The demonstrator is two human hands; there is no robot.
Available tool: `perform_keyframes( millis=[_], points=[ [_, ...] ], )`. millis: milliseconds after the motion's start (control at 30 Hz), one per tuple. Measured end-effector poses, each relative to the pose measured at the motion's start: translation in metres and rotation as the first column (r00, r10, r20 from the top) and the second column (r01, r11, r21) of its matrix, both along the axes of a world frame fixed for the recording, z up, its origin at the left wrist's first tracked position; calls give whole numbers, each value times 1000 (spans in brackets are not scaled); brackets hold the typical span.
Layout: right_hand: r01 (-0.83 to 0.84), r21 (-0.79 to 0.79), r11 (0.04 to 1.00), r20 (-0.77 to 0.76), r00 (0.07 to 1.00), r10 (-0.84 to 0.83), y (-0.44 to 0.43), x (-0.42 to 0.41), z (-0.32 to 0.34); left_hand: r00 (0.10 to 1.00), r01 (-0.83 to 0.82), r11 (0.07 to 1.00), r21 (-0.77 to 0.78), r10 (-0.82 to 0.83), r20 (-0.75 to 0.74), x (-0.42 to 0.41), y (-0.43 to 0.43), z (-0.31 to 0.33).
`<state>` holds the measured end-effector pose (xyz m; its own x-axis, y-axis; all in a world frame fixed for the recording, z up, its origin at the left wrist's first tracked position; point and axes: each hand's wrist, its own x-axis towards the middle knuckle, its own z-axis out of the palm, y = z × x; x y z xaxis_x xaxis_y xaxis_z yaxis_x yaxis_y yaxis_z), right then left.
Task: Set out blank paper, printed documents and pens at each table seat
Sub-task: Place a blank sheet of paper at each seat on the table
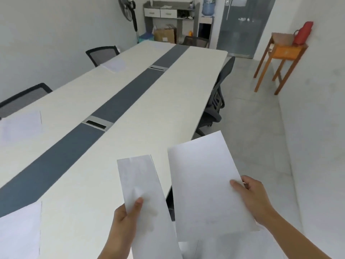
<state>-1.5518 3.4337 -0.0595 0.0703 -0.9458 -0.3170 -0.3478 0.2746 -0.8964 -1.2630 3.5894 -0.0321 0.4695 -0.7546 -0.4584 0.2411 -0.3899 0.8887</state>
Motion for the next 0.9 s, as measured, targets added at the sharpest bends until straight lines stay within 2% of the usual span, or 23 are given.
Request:
perform_keyframes(
  millis=[100, 267, 467, 567, 700, 900],
  points=[
    [-46, -11, 999, -31, 998, 46, -59, 29, -2, 999, -44, 999, -13, 43, -14, 16, -25, 8],
    [-226, -11, 974, -152, 963, 222, -150, 91, -18, 979, -204, 979, 12, 204, -5, 36, -43, 14],
    [-422, 1, 906, -190, 890, 415, -255, 171, -66, 894, -447, 887, 111, 443, 59, 39, -63, 8],
    [-494, 30, 869, -289, 828, 481, -295, 202, -96, 837, -548, 822, 158, 539, 99, 32, -80, 8],
    [-571, 104, 814, -454, 701, 550, -331, 233, -127, 781, -624, 757, 197, 615, 111, 20, -106, 12],
    [-625, 227, 747, -562, 542, 625, -357, 251, -151, 700, -711, 671, 209, 704, 121, 0, -131, 12]
  ],
)
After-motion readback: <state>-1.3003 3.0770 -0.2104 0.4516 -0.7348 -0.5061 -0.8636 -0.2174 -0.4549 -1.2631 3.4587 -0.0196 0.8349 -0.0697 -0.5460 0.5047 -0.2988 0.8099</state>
